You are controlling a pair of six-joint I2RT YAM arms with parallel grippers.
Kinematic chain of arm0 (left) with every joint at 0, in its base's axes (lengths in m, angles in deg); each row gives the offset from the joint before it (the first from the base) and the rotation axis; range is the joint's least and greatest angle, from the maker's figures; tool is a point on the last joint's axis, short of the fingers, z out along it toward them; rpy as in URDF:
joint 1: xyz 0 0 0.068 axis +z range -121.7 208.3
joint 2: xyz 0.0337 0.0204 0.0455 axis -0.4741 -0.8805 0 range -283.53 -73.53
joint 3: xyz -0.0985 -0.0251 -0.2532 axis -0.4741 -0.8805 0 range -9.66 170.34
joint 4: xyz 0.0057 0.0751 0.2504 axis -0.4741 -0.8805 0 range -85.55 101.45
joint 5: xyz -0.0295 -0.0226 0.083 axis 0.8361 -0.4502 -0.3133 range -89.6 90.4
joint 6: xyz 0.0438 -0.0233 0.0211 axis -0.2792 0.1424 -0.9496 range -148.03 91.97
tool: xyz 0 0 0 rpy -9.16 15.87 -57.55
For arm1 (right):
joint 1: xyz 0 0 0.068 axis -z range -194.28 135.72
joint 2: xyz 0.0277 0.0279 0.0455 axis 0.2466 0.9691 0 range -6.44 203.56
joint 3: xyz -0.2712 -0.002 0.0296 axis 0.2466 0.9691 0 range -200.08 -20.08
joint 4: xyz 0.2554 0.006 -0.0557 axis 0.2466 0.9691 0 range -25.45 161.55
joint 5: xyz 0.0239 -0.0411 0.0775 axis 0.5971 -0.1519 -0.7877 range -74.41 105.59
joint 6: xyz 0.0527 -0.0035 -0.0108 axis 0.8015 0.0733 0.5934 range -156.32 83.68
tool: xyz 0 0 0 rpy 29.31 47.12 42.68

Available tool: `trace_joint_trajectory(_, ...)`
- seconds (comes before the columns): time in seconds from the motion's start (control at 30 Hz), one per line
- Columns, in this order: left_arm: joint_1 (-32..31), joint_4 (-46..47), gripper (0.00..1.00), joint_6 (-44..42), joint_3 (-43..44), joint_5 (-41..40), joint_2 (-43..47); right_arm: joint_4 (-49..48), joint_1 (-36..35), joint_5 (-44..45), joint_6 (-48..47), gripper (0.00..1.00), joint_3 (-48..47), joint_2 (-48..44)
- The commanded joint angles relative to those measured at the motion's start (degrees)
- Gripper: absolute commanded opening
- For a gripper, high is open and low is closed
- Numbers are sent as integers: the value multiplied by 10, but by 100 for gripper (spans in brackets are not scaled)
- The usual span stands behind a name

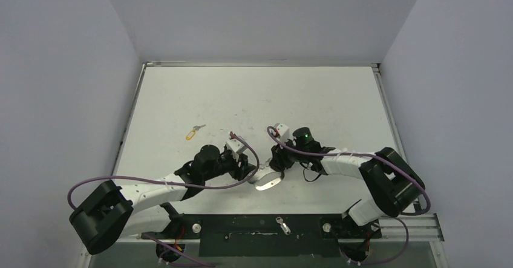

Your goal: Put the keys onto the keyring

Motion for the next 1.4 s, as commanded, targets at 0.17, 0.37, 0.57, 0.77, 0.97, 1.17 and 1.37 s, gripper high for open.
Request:
trace_joint_trajectory(0.17,-7,30,48,-12,-4,-4,16,-163,-73,-65,134,36,-24,29)
trace_joint_trajectory(0.37,-14,65,48,-61,-27,26,29,-128,-64,-38,115,43,-16,-59)
trace_joint_trajectory(0.57,-62,120,45,-243,-54,47,13,-124,-28,-35,126,47,29,-128)
trace_joint_trajectory(0.77,-98,128,44,-397,-31,39,-55,-216,6,-11,189,52,119,-168)
trace_joint_trajectory(0.97,-101,123,39,-462,22,83,-153,-238,17,-6,211,53,144,-182)
trace_joint_trajectory(1.17,-94,81,34,-480,84,120,-214,-221,21,-3,207,53,150,-198)
trace_joint_trajectory(1.37,-91,33,31,-495,113,151,-238,-212,25,0,205,53,153,-205)
